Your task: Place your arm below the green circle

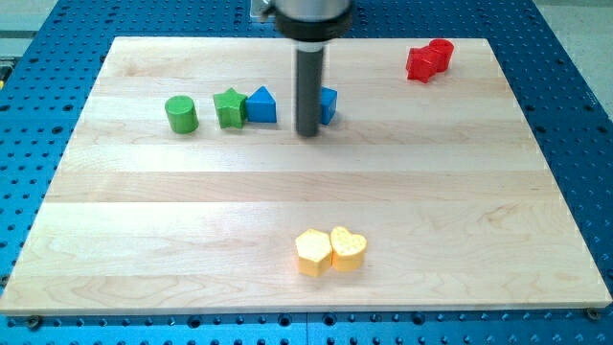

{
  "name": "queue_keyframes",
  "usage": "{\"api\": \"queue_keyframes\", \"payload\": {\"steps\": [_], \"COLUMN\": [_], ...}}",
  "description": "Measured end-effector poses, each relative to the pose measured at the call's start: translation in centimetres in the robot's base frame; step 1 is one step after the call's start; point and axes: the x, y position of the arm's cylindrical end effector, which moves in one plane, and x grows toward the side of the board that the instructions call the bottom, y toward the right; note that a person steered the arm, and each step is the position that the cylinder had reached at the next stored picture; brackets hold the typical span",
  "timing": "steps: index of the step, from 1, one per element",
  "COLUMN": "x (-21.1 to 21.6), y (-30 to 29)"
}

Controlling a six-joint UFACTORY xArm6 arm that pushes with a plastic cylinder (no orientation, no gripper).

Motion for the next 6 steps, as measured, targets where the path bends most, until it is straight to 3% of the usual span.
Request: {"api": "queue_keyframes", "payload": {"steps": [2, 4, 6], "x": [4.2, 3.3, -0.8], "y": [-18.6, -17.5, -15.7]}}
